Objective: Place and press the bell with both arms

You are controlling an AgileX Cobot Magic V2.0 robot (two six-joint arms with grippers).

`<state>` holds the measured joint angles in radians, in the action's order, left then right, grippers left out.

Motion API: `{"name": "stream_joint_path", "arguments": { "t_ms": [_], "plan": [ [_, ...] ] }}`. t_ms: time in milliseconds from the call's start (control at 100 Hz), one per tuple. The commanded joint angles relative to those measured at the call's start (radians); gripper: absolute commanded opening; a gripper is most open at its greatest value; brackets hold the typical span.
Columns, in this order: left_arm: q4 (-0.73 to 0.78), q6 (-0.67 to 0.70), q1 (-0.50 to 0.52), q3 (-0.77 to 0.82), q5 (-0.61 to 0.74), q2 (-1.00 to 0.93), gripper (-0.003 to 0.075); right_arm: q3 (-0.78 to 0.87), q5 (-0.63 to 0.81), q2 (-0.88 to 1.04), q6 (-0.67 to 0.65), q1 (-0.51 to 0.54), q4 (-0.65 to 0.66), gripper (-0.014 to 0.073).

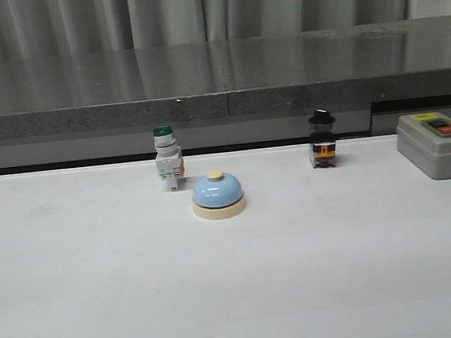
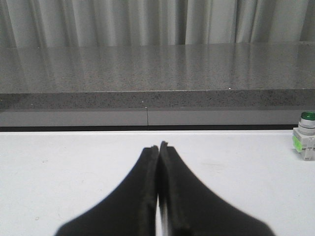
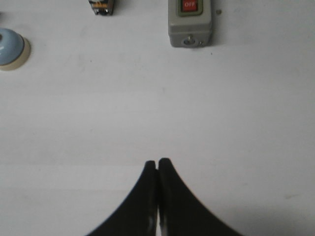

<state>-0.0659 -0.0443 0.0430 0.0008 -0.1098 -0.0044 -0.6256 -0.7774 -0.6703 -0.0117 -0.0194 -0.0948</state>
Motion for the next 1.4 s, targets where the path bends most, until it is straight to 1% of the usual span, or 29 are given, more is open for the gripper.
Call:
{"name": "stream_joint_path", "arguments": {
  "t_ms": [0, 300, 370, 510, 660, 710, 790, 890, 920, 970, 1390],
  "plan": [
    [-0.009, 0.002, 0.001, 0.042, 0.075, -0.031, -0.002, 0.029, 0.134, 0.078, -0.003, 0.005, -0.008, -0.0069],
    [-0.009, 0.002, 0.001, 0.042, 0.075, -0.031, -0.002, 0.286, 0.499, 0.37, -0.003, 0.005, -0.008, -0.0069],
    [-0.009, 0.002, 0.001, 0.042, 0.075, -0.031, -0.002, 0.341, 0.551, 0.433, -0.003, 0.005, -0.008, -0.0069],
    [-0.009, 0.002, 0.001, 0.042, 0.075, -0.031, -0.002, 0.427, 0.597, 0.548, -0.003, 0.005, -0.001, -0.0069],
    [-0.009, 0.002, 0.001, 0.042, 0.075, -0.031, -0.002, 0.511, 0.669, 0.669, -0.003, 0.005, 0.074, -0.0069],
    [-0.009, 0.002, 0.001, 0.042, 0.075, -0.031, -0.002, 0.539, 0.703, 0.705, -0.003, 0.005, 0.081, -0.0069],
    [-0.009, 0.002, 0.001, 0.042, 0.075, -0.031, -0.002, 0.579, 0.808, 0.695, -0.003, 0.005, 0.081, -0.0069],
    [-0.009, 0.002, 0.001, 0.042, 0.075, -0.031, -0.002, 0.634, 0.884, 0.695, -0.003, 0.005, 0.076, -0.0069],
    [-0.009, 0.002, 0.001, 0.042, 0.075, -0.031, -0.002, 0.641, 0.881, 0.695, -0.003, 0.005, 0.072, -0.0069],
    [-0.009, 0.002, 0.001, 0.042, 0.075, -0.031, -0.002, 0.638, 0.838, 0.695, -0.003, 0.005, 0.072, -0.0069],
    [-0.009, 0.002, 0.001, 0.042, 0.075, -0.031, -0.002, 0.638, 0.839, 0.695, -0.003, 0.005, 0.072, -0.0069]
  ]
}}
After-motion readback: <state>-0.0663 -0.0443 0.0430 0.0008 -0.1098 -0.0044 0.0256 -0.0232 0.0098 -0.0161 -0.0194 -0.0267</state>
